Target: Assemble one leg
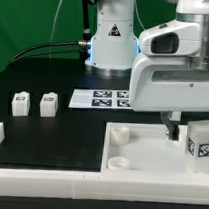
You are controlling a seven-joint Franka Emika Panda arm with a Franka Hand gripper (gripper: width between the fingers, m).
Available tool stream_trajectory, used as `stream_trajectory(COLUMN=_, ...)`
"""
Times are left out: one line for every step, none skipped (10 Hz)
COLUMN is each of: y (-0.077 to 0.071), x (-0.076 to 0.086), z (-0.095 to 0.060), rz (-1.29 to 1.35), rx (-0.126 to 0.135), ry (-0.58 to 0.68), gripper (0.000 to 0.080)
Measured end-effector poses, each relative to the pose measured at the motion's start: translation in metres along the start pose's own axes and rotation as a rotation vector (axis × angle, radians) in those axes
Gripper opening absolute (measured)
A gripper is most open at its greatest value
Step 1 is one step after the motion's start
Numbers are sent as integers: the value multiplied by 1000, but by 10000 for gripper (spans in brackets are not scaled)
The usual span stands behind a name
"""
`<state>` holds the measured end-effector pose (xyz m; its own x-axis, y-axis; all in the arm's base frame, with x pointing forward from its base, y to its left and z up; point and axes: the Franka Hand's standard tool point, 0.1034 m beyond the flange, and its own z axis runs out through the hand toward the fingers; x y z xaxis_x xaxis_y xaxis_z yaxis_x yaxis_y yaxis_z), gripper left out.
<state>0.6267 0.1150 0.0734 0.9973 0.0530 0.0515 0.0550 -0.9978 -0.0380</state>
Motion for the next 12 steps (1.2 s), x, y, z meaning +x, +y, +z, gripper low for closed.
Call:
stream_trajectory(y=0, x=0, z=0, rz=28, rx=2, ry=0, gripper=648)
stream_trajectory(y=0, x=0, z=0, rz=27, rx=2, ry=0, gripper=648)
stream_trajectory(y=0, x=0, z=0, rz=28, rx=2, ry=0, gripper=531)
stream_trajectory(y=0, x=0, z=0, rz=28, rx=2, ry=0, gripper=396)
stream_trajectory(y=0, x=0, z=0, rz=28, rx=2, ry=0, gripper=396)
stream_trajectory(y=0, x=0, z=0, rz=28, rx=2, ry=0, gripper=291)
stream_trajectory(y=0, x=0, z=0, rz=28, rx=2, ry=0, gripper=291)
stream_trajectory(y=0, x=0, z=0, rz=41, rx=2, ry=0, gripper=291)
stream_trajectory(y=0, x=0, z=0, rz=60, rx=2, ry=0, gripper=291)
stream_trajectory(y=1, x=0, z=0, rz=65, rx=3, ry=0, gripper=291)
stream_trajectory(y=2, x=0, z=0, rz=200, rx=22, ry=3, gripper=291)
stream_trajectory(y=3, x=0, z=0, rz=356, rx=33, ry=12, gripper=291)
